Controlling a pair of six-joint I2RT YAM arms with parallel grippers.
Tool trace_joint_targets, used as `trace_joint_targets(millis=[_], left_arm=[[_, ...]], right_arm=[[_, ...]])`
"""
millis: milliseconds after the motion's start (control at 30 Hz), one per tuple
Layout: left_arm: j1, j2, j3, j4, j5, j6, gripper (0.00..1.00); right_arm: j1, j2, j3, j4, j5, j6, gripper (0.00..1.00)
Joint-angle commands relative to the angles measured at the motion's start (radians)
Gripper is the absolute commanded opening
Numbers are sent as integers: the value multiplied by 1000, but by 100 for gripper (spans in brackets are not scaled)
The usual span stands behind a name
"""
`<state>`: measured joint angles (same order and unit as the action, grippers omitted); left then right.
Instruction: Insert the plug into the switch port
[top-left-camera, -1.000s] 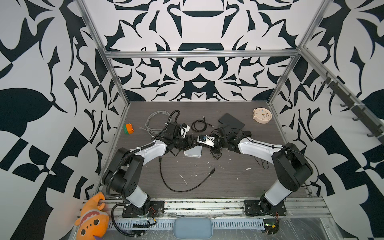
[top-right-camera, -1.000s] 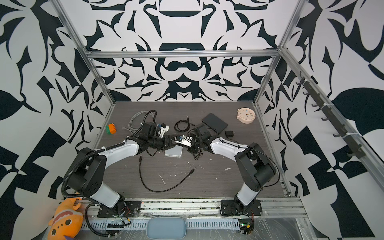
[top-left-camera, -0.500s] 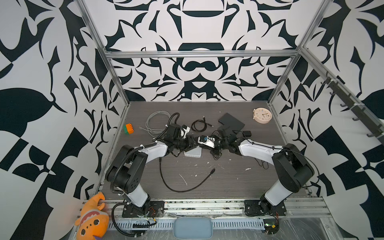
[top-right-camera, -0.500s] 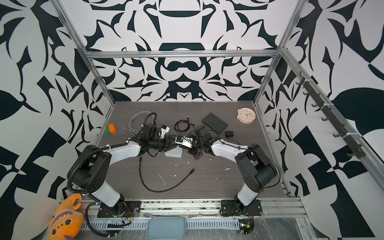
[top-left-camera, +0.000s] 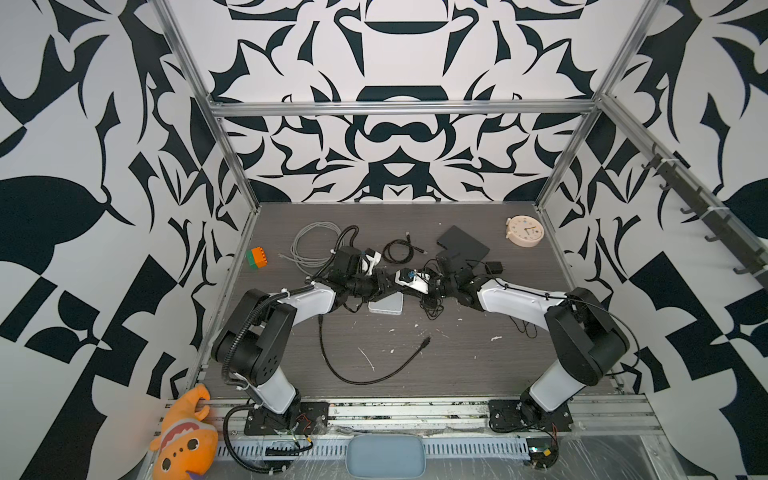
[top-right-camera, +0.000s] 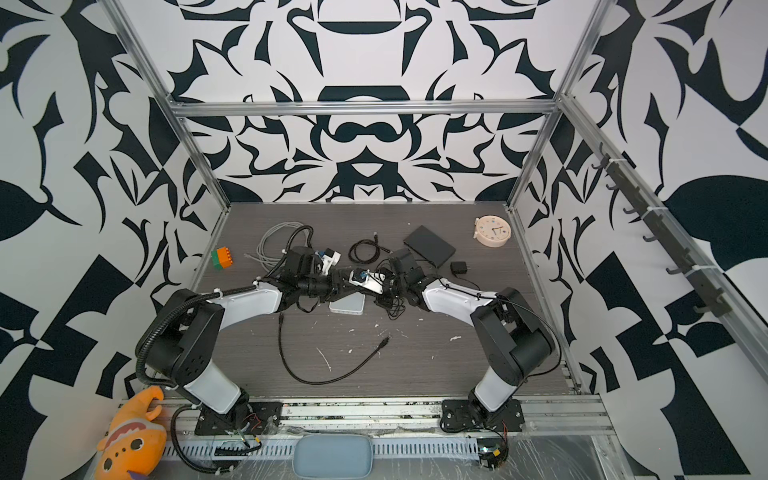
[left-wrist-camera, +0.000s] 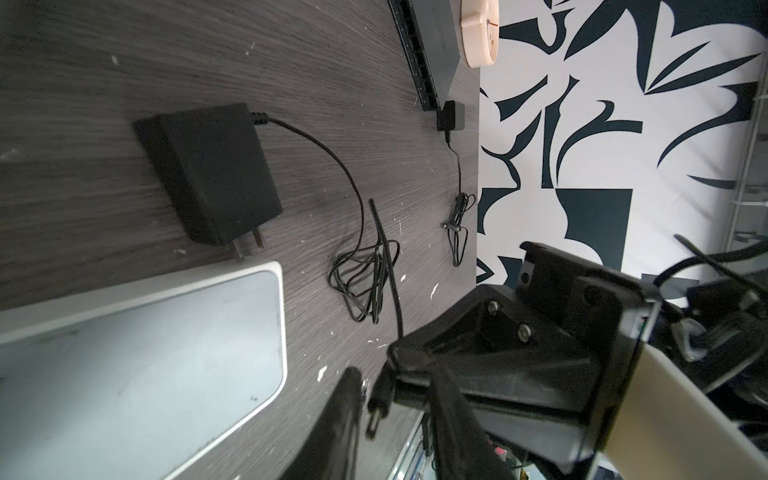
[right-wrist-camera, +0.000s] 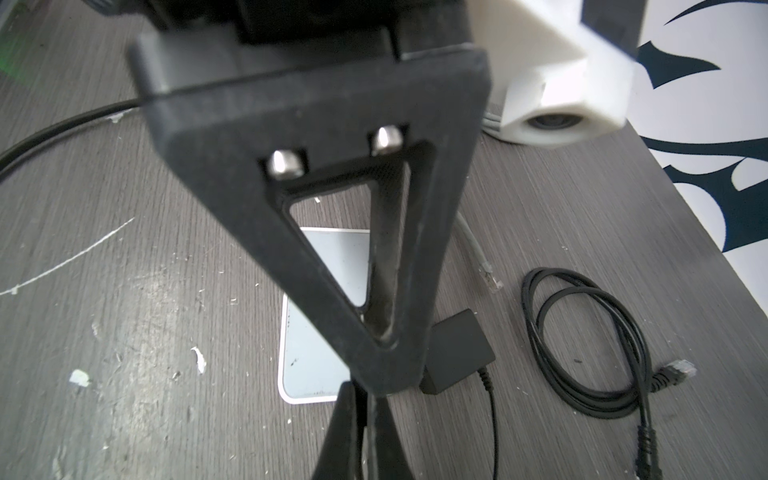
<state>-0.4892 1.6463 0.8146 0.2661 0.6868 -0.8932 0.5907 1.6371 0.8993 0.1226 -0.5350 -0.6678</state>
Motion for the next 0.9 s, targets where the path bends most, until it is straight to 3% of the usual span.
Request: trace_joint_targets(millis=[0, 633, 867], left_arm=[[0, 19, -15, 29, 29, -22, 28], [0, 24, 7, -8, 35, -26, 5], [-1, 14, 20, -46, 36, -6, 5]], right_arm=[[-1, -20, -3, 48, -16, 22, 0], [-1, -29, -30, 68, 25, 25, 0], [-16, -67, -83, 70, 64, -12, 23]])
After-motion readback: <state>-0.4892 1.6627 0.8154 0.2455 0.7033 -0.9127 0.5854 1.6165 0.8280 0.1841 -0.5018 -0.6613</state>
